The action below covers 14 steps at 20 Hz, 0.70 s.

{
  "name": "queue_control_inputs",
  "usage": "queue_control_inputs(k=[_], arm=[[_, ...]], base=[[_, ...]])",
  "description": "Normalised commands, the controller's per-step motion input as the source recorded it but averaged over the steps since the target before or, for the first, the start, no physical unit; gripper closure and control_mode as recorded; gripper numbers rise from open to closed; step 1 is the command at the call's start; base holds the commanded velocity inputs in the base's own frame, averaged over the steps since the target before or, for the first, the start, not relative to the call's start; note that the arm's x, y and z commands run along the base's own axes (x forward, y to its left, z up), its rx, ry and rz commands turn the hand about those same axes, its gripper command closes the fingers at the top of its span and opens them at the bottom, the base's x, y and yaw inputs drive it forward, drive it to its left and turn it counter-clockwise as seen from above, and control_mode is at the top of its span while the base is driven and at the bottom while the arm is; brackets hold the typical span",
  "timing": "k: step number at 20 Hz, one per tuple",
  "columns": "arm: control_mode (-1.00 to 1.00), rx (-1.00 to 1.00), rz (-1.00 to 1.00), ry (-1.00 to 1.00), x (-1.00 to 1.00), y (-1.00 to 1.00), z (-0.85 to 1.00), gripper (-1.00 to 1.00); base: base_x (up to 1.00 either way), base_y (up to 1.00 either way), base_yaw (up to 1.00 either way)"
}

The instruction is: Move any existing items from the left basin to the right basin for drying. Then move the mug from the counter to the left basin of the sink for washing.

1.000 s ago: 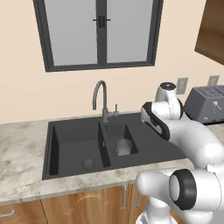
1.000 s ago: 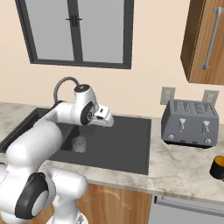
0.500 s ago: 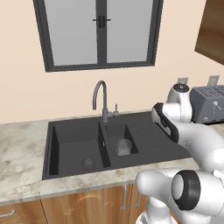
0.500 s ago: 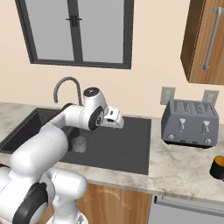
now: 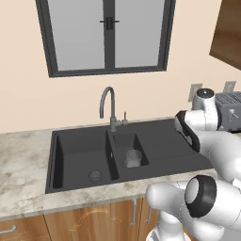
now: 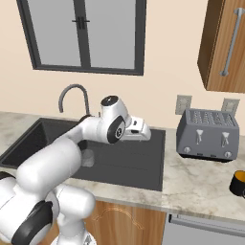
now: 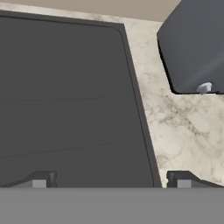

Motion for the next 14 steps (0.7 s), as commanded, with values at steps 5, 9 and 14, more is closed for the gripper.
queue_control_inputs(k=[5, 9, 14], arm=[[-1.0, -0.05, -0.05, 0.0, -0.04, -0.03, -0.01, -1.0], [-1.0, -0.01, 0.0, 0.0, 0.0, -0.29, 0.0, -1.0], [-1.0, -0.11, 0.0, 0.0, 0.0, -0.55, 0.09, -1.0]], base=[[0.0, 0.0, 0.0], [0.0, 0.0, 0.0], [0.0, 0.0, 0.0]])
